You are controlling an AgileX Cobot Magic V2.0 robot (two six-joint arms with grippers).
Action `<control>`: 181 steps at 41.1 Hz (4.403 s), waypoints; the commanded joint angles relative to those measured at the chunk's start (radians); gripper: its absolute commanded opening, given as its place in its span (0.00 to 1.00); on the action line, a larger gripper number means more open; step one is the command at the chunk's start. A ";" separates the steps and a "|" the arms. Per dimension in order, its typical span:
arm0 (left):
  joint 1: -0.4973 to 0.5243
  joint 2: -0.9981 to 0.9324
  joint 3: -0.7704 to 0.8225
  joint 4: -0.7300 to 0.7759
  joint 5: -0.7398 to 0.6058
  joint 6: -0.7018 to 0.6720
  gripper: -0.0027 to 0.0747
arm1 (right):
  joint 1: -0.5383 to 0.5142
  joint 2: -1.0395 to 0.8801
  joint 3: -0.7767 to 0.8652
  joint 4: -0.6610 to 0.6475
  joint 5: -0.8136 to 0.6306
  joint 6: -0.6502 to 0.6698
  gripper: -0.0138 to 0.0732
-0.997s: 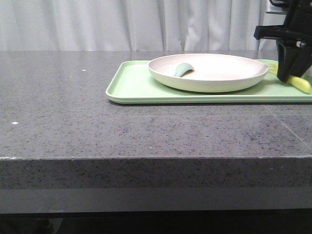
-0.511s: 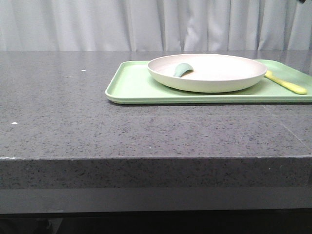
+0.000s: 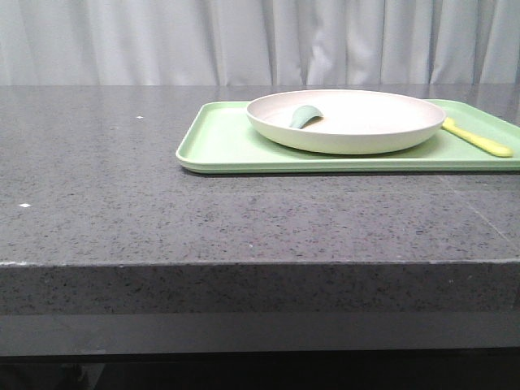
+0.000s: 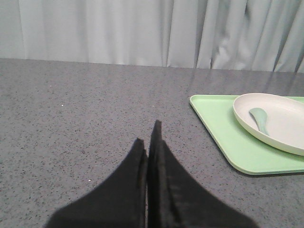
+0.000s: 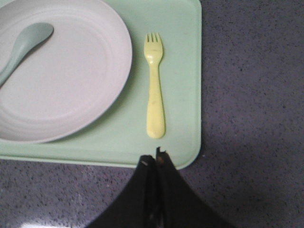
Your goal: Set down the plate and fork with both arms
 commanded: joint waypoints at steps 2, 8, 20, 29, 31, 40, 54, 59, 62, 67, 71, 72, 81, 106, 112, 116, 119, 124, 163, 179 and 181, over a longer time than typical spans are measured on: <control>0.000 0.009 -0.027 -0.010 -0.083 -0.001 0.01 | 0.000 -0.192 0.168 0.001 -0.215 -0.042 0.08; 0.000 0.009 -0.027 -0.010 -0.083 -0.001 0.01 | 0.000 -0.434 0.401 0.001 -0.396 -0.042 0.08; 0.000 0.009 -0.027 -0.010 -0.083 -0.001 0.01 | 0.000 -0.872 0.666 0.001 -0.470 -0.042 0.08; 0.000 0.009 -0.027 -0.010 -0.083 -0.001 0.01 | 0.000 -0.990 0.693 0.001 -0.476 -0.042 0.08; 0.000 0.009 -0.027 -0.010 -0.083 -0.001 0.01 | 0.000 -0.990 0.693 0.001 -0.476 -0.042 0.08; 0.000 0.009 -0.027 -0.010 -0.084 -0.001 0.01 | 0.000 -0.990 0.693 0.001 -0.474 -0.042 0.08; 0.000 0.009 -0.027 -0.010 -0.084 -0.001 0.01 | 0.000 -0.990 0.693 0.001 -0.474 -0.042 0.08; 0.000 0.009 -0.027 -0.010 -0.084 -0.001 0.01 | 0.000 -0.990 0.693 0.001 -0.474 -0.042 0.08; 0.000 0.009 -0.027 -0.010 -0.084 -0.001 0.01 | 0.000 -0.990 0.693 0.001 -0.474 -0.042 0.08; 0.000 0.009 -0.027 -0.010 -0.084 -0.001 0.01 | 0.000 -0.990 0.693 0.001 -0.474 -0.042 0.08; 0.000 0.009 -0.027 -0.010 -0.084 -0.001 0.01 | 0.000 -0.990 0.693 0.001 -0.474 -0.042 0.08; 0.000 0.009 -0.027 -0.010 -0.084 -0.001 0.01 | 0.000 -0.990 0.693 0.001 -0.474 -0.042 0.08; 0.014 -0.026 0.060 -0.008 -0.211 -0.001 0.01 | 0.000 -0.990 0.693 0.001 -0.474 -0.042 0.08; 0.158 -0.321 0.456 -0.006 -0.277 -0.001 0.01 | 0.000 -0.990 0.693 0.001 -0.469 -0.042 0.08; 0.158 -0.320 0.458 -0.006 -0.267 -0.001 0.01 | 0.000 -0.990 0.693 0.001 -0.469 -0.042 0.08; 0.158 -0.320 0.458 -0.006 -0.269 -0.001 0.01 | 0.000 -0.990 0.693 0.001 -0.469 -0.042 0.08; 0.158 -0.320 0.458 -0.006 -0.269 -0.001 0.01 | 0.000 -0.990 0.693 0.001 -0.469 -0.042 0.08; 0.158 -0.320 0.458 -0.006 -0.269 -0.001 0.01 | 0.000 -0.990 0.693 0.001 -0.469 -0.042 0.08; 0.158 -0.320 0.458 -0.006 -0.269 -0.001 0.01 | -0.003 -1.063 0.858 0.002 -0.542 -0.042 0.08; 0.158 -0.320 0.458 -0.006 -0.269 -0.001 0.01 | -0.003 -1.127 1.048 0.002 -0.572 -0.042 0.08; 0.158 -0.320 0.458 -0.006 -0.269 -0.001 0.01 | -0.003 -1.127 1.048 0.002 -0.572 -0.042 0.08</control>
